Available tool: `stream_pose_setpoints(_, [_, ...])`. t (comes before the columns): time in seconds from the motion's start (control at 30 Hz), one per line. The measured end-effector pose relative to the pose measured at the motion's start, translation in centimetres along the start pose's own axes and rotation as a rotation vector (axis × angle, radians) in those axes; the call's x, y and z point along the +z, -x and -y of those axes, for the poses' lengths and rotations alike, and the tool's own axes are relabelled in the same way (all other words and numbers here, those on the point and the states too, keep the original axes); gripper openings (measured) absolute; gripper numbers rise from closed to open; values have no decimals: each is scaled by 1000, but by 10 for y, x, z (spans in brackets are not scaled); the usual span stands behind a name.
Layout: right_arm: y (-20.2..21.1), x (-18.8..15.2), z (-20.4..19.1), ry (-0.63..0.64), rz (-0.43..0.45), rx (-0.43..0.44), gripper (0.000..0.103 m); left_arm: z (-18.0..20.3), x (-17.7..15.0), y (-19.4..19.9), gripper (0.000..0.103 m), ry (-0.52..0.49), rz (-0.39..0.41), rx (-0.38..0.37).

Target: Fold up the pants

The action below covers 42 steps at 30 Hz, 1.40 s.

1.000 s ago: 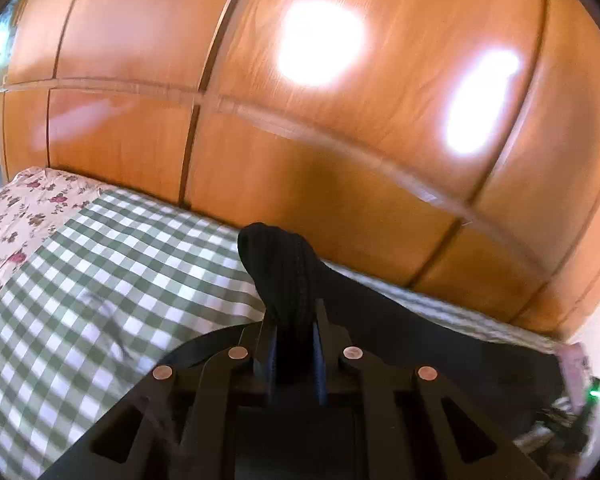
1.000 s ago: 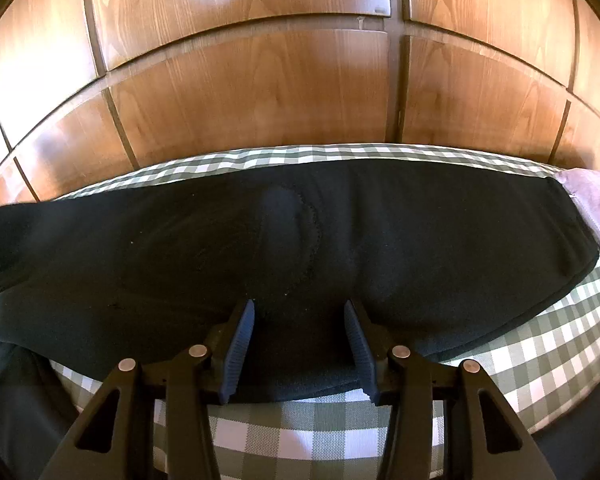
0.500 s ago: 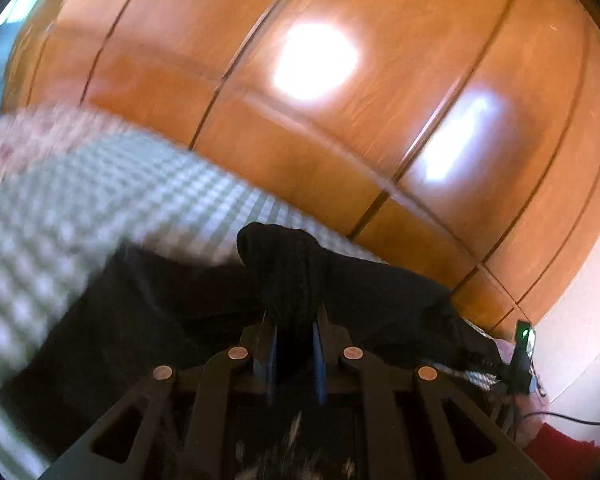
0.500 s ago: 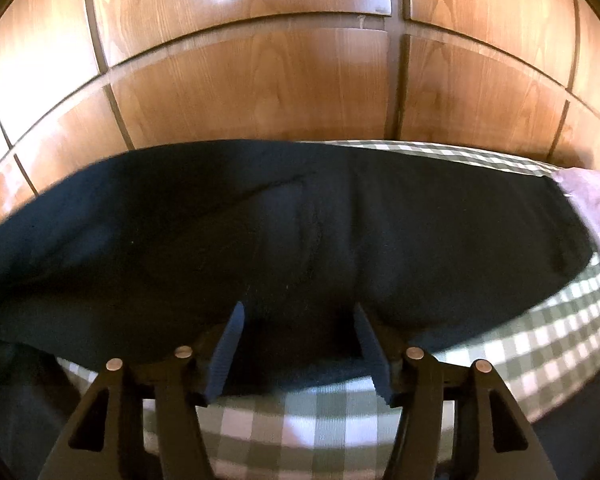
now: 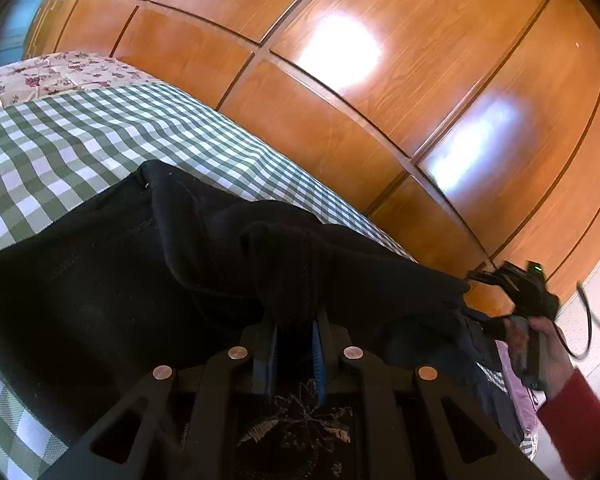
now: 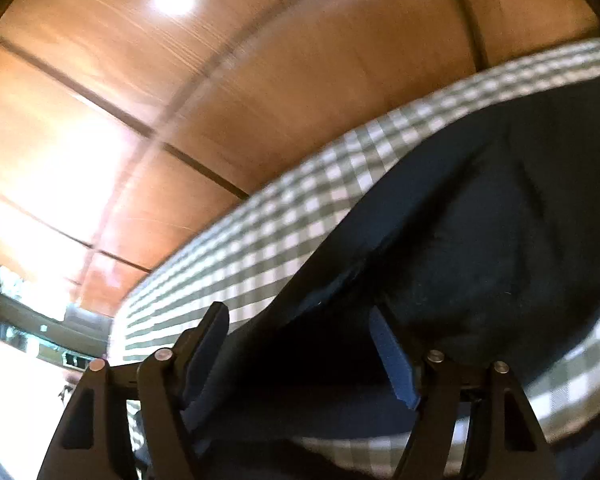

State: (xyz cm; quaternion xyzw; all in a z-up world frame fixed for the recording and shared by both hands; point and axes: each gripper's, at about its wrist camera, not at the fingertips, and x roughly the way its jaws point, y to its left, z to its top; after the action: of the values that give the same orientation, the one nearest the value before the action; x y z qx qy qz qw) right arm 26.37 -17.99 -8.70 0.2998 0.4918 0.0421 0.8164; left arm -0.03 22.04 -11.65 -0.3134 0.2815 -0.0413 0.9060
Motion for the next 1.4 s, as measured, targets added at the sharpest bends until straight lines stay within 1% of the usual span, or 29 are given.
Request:
stream_pose_setpoints(0.03, [-8, 4, 1, -11, -16, -28, 62, 1, 1, 1, 14, -1, 2, -1])
stream_pose_setpoints(0.07, [-12, 6, 3, -20, -23, -36, 49, 2, 2, 3, 14, -1, 4, -4])
stream_pose_setpoints(0.1, [-15, 9, 7, -35, -31, -28, 40, 3, 5, 5, 14, 3, 8, -11])
stream_pose_setpoints(0.13, [-14, 10, 9, -41, -34, -9, 24, 4, 8, 8, 14, 6, 14, -22])
stream_pose_setpoints(0.17, [-9, 9, 12, -39, -31, 12, 17, 5, 11, 10, 14, 5, 21, -28])
stream_pose_setpoints(0.3, [30, -3, -2, 60, 26, 66, 16, 11, 32, 22, 14, -10, 67, -45])
stream_pose_setpoints(0.4, [75, -22, -18, 153, 83, 128, 16, 12, 57, 34, 14, -9, 141, -57])
stream_pose_setpoints(0.5, [123, -51, -34, 248, 158, 208, 16, 13, 81, 45, 14, -7, 218, -75])
stream_pose_setpoints(0.57, [150, -83, -42, 317, 206, 265, 16, 12, 90, 52, 14, -13, 258, -74])
stream_pose_setpoints(0.63, [166, -118, -45, 385, 229, 292, 16, 6, 95, 58, 14, -7, 289, -74])
stream_pose_setpoints(0.73, [167, -171, -41, 459, 225, 300, 16, -16, 90, 63, 14, 57, 302, -70])
stream_pose_setpoints(0.8, [155, -208, -31, 491, 210, 280, 16, -36, 78, 62, 14, 129, 282, -67])
stream_pose_setpoints(0.83, [148, -221, -27, 503, 196, 270, 16, -45, 70, 61, 14, 151, 271, -60])
stream_pose_setpoints(0.9, [124, -247, -16, 521, 122, 220, 16, -60, 51, 59, 14, 178, 238, -16])
stream_pose_setpoints(1.0, [89, -263, 3, 510, 44, 156, 16, -79, 21, 54, 16, 234, 172, 24])
stream_pose_setpoints(1.03, [82, -263, 8, 496, 26, 155, 16, -84, 13, 54, 18, 256, 165, 29])
stream_pose_setpoints(1.07, [77, -262, 12, 477, 16, 165, 16, -90, 6, 56, 20, 291, 165, 17])
stream_pose_setpoints(1.1, [76, -260, 13, 469, 20, 175, 16, -93, 3, 59, 26, 313, 166, 3])
stream_pose_setpoints(1.13, [77, -259, 12, 470, 27, 178, 16, -96, 1, 62, 34, 336, 162, -13])
stream_pose_setpoints(1.17, [76, -257, 9, 478, 31, 175, 16, -96, 0, 64, 37, 355, 157, -32])
stream_pose_setpoints(1.2, [77, -257, 6, 484, 33, 173, 16, -96, 0, 67, 43, 369, 152, -50])
stream_pose_setpoints(1.23, [82, -261, 6, 482, 35, 172, 17, -95, 0, 71, 52, 386, 150, -65])
stream_pose_setpoints(1.27, [84, -260, 8, 472, 30, 170, 23, -95, -2, 74, 56, 412, 145, -85])
stream_pose_setpoints(1.33, [86, -256, 13, 423, 21, 187, 32, -96, -8, 83, 75, 472, 126, -146])
stream_pose_setpoints(1.4, [92, -253, 22, 369, 31, 202, 39, -96, -14, 88, 84, 550, 112, -229])
